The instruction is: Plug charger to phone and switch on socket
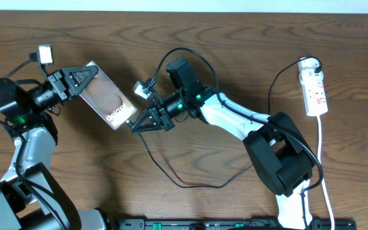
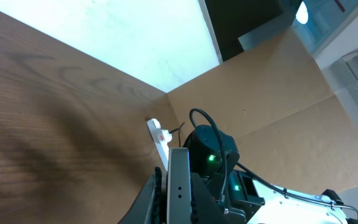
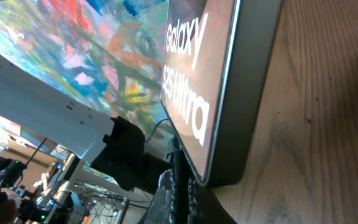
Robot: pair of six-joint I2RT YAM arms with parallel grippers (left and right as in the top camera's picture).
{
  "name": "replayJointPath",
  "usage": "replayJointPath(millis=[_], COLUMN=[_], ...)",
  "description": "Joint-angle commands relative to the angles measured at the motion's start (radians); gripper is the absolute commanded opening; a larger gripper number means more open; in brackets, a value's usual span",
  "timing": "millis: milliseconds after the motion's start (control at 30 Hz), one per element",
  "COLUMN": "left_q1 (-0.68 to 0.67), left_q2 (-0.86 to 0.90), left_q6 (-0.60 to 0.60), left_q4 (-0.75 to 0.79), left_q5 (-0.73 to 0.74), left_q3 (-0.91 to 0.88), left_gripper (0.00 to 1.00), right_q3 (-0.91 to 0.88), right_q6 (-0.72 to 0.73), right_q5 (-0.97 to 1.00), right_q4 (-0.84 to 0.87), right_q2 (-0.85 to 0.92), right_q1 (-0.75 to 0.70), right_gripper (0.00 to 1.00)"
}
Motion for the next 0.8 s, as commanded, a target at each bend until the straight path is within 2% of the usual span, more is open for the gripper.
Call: replayJointPath(millis=[0, 767], left_q1=[-0.011, -0.039], left_q2=[0.003, 0.003], left_q6=[0.006, 0.003], left_q4=[0.004, 0.004], left_q5=[0.035, 0.036], left_q3=[-0.006, -0.006], left_gripper=[0.07, 0.07], right_q3=[0.002, 0.002], right_q6=[0.008, 0.049], right_q5=[-0.019, -0.004], right_q4=[0.011, 0.023], right_q2=[-0.034, -0.034], right_q1=[0.001, -0.008], right_gripper=[0.01, 0.01])
